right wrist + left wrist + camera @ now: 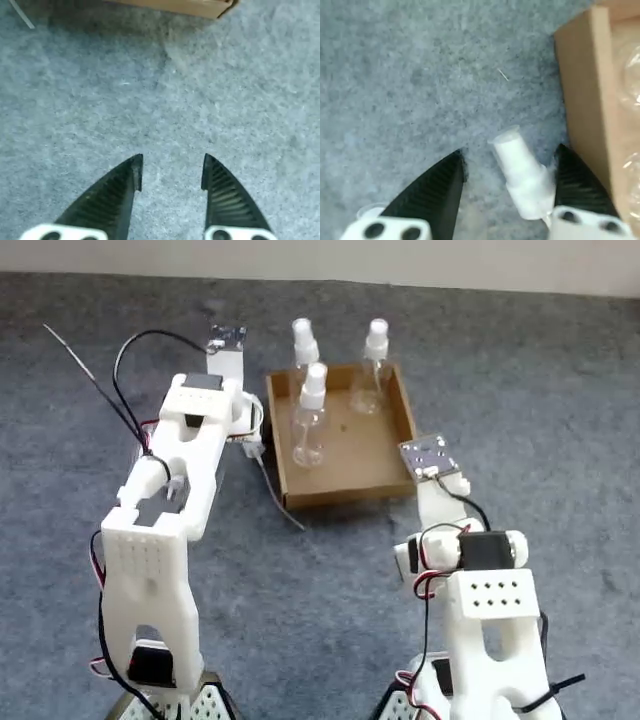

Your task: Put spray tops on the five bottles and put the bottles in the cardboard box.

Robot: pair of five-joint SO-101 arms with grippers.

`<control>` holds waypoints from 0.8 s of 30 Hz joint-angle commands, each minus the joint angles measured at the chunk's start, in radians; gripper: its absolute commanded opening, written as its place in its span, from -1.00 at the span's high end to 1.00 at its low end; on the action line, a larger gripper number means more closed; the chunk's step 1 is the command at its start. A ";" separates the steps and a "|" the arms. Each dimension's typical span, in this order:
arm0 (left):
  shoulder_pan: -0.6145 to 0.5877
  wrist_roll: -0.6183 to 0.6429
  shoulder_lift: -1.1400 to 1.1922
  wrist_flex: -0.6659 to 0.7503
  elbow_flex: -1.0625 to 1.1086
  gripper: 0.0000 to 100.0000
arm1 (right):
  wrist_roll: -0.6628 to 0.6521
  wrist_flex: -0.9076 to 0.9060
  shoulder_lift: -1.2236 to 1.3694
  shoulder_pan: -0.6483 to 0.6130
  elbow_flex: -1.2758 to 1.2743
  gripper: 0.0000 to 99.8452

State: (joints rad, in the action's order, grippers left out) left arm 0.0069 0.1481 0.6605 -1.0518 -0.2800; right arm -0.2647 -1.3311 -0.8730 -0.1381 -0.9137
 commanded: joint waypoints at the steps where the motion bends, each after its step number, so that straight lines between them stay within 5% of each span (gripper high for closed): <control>1: 0.025 -0.014 -0.008 0.011 -0.038 0.69 | -0.008 0.013 0.002 0.010 0.005 0.71; 12: -0.044 -0.054 -0.010 -0.064 -0.143 0.88 | -0.008 0.012 0.002 0.010 0.005 0.71; 24: -0.079 -0.135 -0.010 -0.666 -0.799 0.89 | -0.008 0.012 0.002 0.010 0.007 0.71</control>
State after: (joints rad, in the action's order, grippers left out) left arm -0.0591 0.0591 0.6651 -1.4906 -0.8124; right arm -0.2647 -1.3311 -0.8730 -0.1381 -0.9137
